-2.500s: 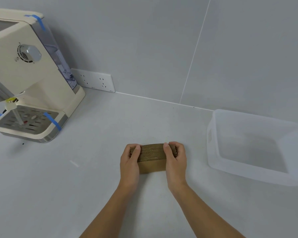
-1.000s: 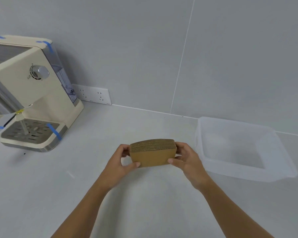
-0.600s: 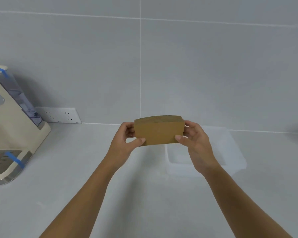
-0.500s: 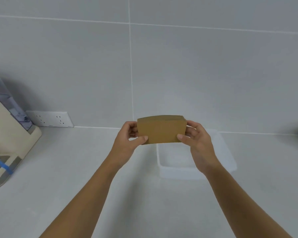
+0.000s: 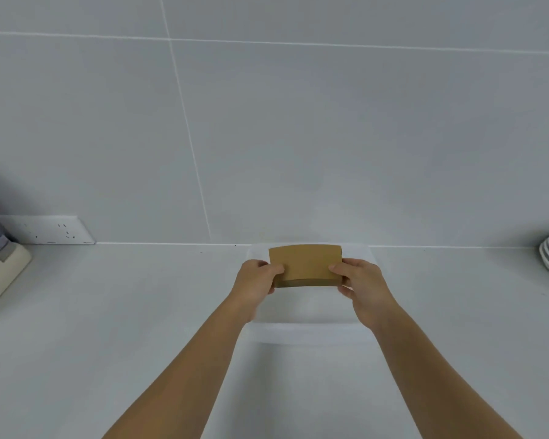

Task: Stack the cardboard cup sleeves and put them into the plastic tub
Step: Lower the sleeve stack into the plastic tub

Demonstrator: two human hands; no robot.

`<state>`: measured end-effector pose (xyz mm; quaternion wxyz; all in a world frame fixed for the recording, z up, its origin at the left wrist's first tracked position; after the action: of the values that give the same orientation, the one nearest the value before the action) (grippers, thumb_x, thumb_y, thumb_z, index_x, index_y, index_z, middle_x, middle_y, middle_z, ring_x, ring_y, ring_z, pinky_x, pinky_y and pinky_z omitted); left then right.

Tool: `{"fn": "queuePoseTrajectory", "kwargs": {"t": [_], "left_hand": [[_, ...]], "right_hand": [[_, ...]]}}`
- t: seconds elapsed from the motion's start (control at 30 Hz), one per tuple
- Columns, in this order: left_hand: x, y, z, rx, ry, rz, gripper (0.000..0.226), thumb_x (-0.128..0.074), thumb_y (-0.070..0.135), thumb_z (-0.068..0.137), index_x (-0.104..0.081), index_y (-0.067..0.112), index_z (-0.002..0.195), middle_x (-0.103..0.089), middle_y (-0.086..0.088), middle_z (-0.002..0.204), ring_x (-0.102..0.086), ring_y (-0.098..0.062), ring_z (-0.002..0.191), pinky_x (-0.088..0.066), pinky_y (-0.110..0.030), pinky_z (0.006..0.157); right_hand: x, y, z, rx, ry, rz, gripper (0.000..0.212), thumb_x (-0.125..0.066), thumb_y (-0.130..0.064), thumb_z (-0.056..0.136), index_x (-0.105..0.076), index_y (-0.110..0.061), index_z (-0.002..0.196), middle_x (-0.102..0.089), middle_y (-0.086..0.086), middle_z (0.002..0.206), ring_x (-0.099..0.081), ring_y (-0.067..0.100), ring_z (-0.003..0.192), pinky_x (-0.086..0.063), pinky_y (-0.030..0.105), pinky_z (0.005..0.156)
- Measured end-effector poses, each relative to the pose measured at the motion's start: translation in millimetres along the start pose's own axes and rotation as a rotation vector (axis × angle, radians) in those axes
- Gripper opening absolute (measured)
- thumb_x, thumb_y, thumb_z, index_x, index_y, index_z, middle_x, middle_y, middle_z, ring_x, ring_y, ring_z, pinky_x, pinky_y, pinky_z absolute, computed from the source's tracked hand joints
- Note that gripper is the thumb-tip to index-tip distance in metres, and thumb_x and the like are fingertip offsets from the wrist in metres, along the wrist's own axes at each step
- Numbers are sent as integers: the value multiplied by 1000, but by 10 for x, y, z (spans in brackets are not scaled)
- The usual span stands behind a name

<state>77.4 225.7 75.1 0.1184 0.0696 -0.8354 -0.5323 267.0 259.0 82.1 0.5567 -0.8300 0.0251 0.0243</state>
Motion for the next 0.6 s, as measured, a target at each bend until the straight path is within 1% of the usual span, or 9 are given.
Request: {"fn": "queuePoseTrajectory", "kwargs": {"t": [0.07,0.13,0.2,0.27,0.33,0.43,0.53,0.57,0.6], "left_hand": [[-99,-20,53,66,9,1,26,-60,20,81,-59,0,97,-59,-11,95,-57,-23,83,-52,-36,86],[-175,-42,106,119,17,-46,26,-61,18,81,-58,0,100,-59,-12,99,-58,-24,87,-52,-33,82],[-237,-70,171,169,29,-85,33,-61,16,81,-53,1,109,-59,-14,109,-59,-26,99,-53,-33,82],[-297,-102,244,210,41,-96,37,-61,17,82,-49,3,115,-56,-15,118,-57,-29,107,-52,-34,85],[-346,-120,307,238,58,-99,35,-60,17,83,-48,4,113,-55,-15,118,-55,-29,109,-52,-34,85],[-391,-141,384,263,91,-90,28,-59,16,84,-46,7,107,-52,-13,113,-54,-28,107,-49,-35,85],[-421,-177,449,267,106,-52,28,-58,16,84,-46,6,107,-53,-14,112,-54,-28,103,-49,-36,87],[-431,-197,473,266,111,-41,29,-58,16,85,-47,5,109,-54,-15,114,-54,-29,105,-48,-37,89],[-437,-213,488,264,117,-33,30,-58,16,85,-48,4,110,-55,-16,116,-55,-31,107,-48,-38,90]], "right_hand": [[63,47,84,-59,10,-17,22,-63,-5,80,-61,-1,102,-61,13,105,-56,24,94,-44,31,80],[114,91,166,-117,9,-13,13,-63,-4,80,-63,-1,93,-62,15,100,-57,24,90,-47,30,76],[150,127,248,-161,18,-20,17,-64,-4,79,-63,2,96,-63,16,99,-58,24,86,-50,27,68],[166,154,330,-180,37,-56,21,-65,-5,80,-61,3,99,-62,17,100,-59,24,84,-50,27,66],[168,173,409,-185,58,-95,22,-65,-6,80,-61,3,99,-62,17,101,-59,25,86,-51,28,69],[139,206,507,-184,59,-140,20,-64,-5,81,-59,2,98,-61,17,100,-58,27,89,-52,31,72],[109,230,563,-178,58,-205,13,-62,-4,81,-57,1,92,-59,18,98,-57,27,89,-52,40,85],[105,236,577,-177,59,-237,13,-61,-4,81,-57,4,91,-58,22,97,-55,27,86,-51,44,90],[99,241,585,-175,63,-267,19,-59,-3,81,-56,11,94,-57,25,94,-52,27,83,-49,49,93]]}}
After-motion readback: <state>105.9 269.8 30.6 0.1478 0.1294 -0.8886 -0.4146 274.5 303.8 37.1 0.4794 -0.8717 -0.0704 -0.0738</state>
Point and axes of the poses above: each hand's wrist, its own z-axis towards the middle knuckle, its own x-axis out of the back of the hand, y = z × x, the point moved 3 cm from there along z, towards the middle knuckle
